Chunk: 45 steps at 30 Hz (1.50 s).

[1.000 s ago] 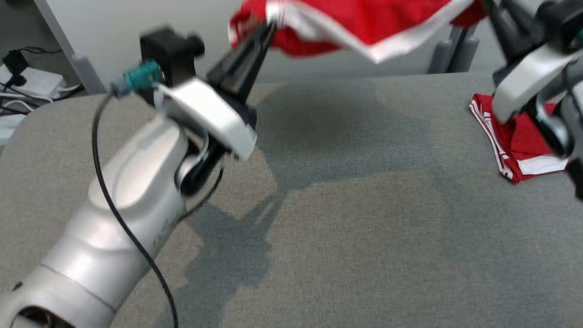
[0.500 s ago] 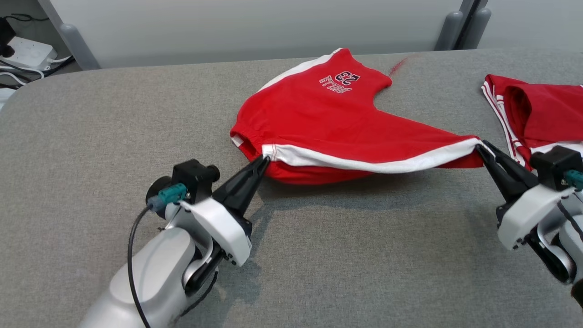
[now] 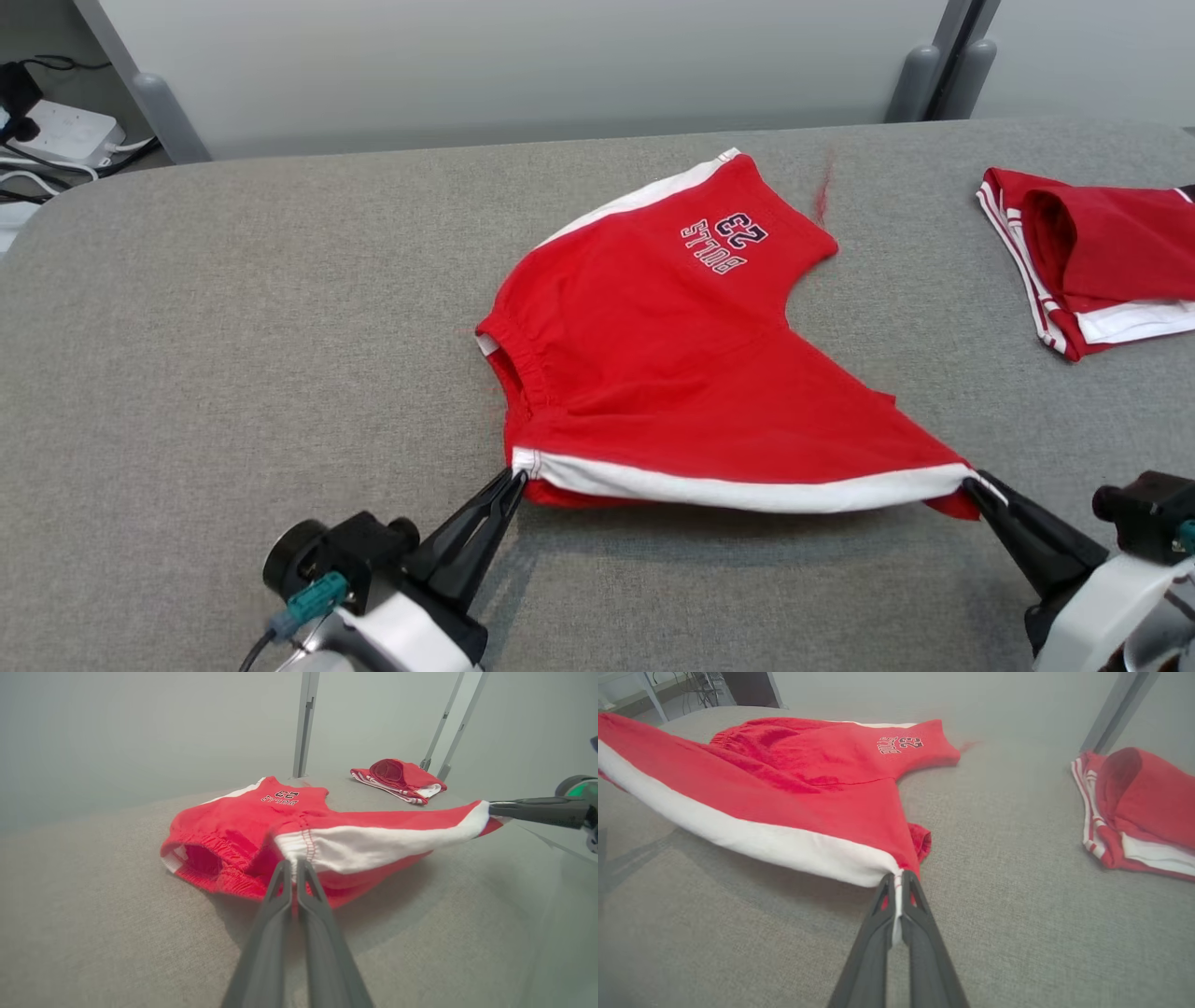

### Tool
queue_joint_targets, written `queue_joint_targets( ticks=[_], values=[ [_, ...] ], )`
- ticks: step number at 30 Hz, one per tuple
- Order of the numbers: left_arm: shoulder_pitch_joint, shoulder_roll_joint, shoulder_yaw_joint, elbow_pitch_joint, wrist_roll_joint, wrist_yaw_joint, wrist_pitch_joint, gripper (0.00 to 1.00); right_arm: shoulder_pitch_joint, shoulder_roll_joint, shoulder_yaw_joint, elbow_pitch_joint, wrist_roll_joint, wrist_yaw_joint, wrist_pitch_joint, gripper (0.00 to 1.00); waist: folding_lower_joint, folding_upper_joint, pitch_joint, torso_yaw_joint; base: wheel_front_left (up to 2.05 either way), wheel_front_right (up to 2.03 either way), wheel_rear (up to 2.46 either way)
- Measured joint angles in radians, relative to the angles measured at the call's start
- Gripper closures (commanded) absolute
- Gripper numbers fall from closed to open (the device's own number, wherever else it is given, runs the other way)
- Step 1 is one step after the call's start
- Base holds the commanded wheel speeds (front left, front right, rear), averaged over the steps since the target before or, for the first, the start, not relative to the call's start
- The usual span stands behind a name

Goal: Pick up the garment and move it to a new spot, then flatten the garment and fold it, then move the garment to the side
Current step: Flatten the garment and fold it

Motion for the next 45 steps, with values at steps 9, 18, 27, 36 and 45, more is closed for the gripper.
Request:
queue_joint_targets(
  ticks=[9, 18, 27, 36, 45],
  values=[
    [0.132, 0.063, -0.009, -0.133, 0.03, 0.062, 0.023, 1.0, 0.241, 0.01, -0.17, -0.214, -0.006, 0.0, 0.176, 1.0, 0.0, -0.0001, 0.004, 0.02, 0.0, 0.0, 0.0],
    [0.182, 0.089, -0.037, -0.175, 0.019, 0.079, 0.104, 1.0, 0.354, 0.063, -0.282, -0.309, -0.096, 0.0, 0.273, 1.0, 0.0001, 0.0, 0.007, 0.032, 0.0, 0.0, 0.0],
    [0.182, 0.087, -0.055, -0.104, -0.016, 0.087, 0.209, 0.0, 0.381, 0.098, -0.277, -0.279, -0.122, 0.0, 0.294, 0.0, 0.0001, 0.0, -0.002, 0.036, 0.0, 0.0, 0.0],
    [0.183, 0.082, -0.032, -0.108, -0.038, 0.142, 0.235, 0.0, 0.377, 0.136, -0.346, -0.27, -0.189, 0.0, 0.177, 0.0, 0.0, 0.0, -0.027, 0.033, 0.0, 0.0, 0.0],
    [0.21, 0.021, 0.102, -0.173, -0.107, 0.192, 0.043, 0.0, 0.35, 0.277, -0.412, -0.233, -0.297, 0.0, -0.049, 0.0, 0.0, -0.0001, -0.073, 0.046, 0.0, 0.0, 0.0]
  ],
)
